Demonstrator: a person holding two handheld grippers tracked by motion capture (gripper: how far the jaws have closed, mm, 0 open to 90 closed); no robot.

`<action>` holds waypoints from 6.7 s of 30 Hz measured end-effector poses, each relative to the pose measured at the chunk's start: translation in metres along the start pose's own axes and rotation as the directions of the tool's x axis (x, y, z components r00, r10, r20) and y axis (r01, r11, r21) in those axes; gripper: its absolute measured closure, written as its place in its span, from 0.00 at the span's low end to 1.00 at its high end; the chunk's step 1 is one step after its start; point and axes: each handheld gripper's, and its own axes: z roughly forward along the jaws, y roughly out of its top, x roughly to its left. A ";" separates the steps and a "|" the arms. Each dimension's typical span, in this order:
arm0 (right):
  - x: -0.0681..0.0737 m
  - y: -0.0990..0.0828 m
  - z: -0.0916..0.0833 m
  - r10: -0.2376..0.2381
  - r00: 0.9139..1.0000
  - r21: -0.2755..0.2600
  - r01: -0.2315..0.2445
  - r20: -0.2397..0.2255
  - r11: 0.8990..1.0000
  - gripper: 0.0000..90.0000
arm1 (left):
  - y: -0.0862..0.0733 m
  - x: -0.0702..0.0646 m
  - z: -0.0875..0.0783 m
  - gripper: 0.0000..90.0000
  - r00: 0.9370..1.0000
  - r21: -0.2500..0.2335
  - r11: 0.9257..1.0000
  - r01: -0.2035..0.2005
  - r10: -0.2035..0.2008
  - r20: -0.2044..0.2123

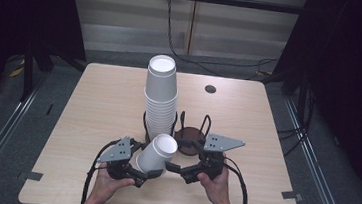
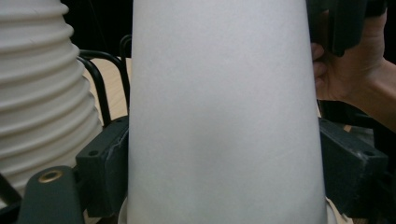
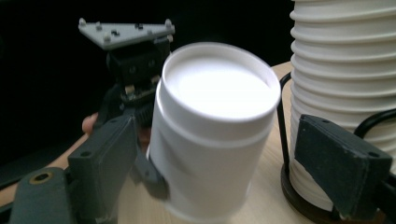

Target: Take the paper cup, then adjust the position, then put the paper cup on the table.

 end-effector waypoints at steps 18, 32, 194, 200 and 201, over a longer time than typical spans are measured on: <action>-0.002 0.003 0.000 -0.025 1.000 0.139 0.024 0.010 0.990 0.15 | 0.003 0.004 -0.001 0.18 0.999 0.151 0.987 -0.051 0.052 -0.004; -0.002 0.005 0.005 -0.053 0.999 0.254 0.053 -0.006 0.966 0.15 | 0.010 0.005 -0.001 0.18 0.995 0.249 0.963 -0.100 0.094 0.036; -0.013 0.008 0.032 -0.046 0.984 0.689 0.154 -0.173 0.709 0.26 | 0.029 0.004 -0.005 0.17 0.983 0.250 0.957 -0.148 0.115 0.143; -0.017 0.005 0.026 -0.039 0.989 0.680 0.126 -0.142 0.723 0.26 | 0.026 0.009 -0.015 0.17 0.992 0.200 0.975 -0.099 0.080 0.102; -0.019 0.004 0.022 -0.040 0.992 0.669 0.112 -0.122 0.735 0.26 | 0.025 0.009 -0.017 0.17 0.992 0.190 0.978 -0.092 0.074 0.098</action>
